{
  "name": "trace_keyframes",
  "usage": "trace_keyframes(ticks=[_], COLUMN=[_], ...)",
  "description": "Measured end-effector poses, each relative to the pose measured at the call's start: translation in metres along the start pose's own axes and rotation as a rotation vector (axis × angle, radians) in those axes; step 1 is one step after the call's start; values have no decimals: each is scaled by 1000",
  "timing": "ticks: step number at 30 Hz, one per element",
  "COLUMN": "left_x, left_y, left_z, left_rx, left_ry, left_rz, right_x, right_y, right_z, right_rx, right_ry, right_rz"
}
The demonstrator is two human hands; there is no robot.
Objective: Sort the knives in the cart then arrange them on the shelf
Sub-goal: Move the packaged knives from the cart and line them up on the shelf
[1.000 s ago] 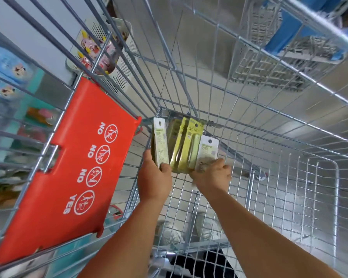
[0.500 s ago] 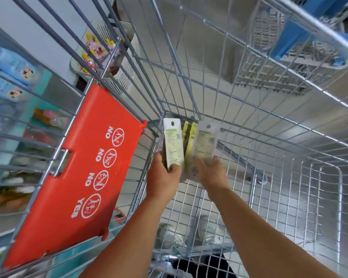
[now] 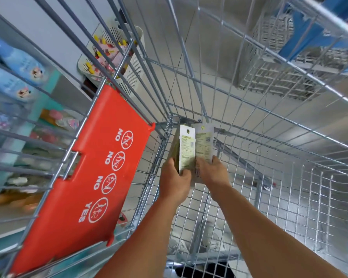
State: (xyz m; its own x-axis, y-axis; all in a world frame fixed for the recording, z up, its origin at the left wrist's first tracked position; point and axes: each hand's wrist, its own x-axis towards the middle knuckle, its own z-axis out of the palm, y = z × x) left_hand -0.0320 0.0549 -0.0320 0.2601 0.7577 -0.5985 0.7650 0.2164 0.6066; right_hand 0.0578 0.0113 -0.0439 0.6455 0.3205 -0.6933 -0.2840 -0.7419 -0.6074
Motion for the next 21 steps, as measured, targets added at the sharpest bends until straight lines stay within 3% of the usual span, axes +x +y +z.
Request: trace_keyframes(ticks=[10,21], left_x=[6,-14], left_y=[-7,-1], left_z=[-12,-16], left_rx=[-165,-276], left_ry=[-69,-32], left_rz=[-76,-82], right_x=[-4,-23], right_y=[-7,7], right_z=[6,-7], right_rx=[2,54], right_ry=[-80,-85], right_rz=[6,-67])
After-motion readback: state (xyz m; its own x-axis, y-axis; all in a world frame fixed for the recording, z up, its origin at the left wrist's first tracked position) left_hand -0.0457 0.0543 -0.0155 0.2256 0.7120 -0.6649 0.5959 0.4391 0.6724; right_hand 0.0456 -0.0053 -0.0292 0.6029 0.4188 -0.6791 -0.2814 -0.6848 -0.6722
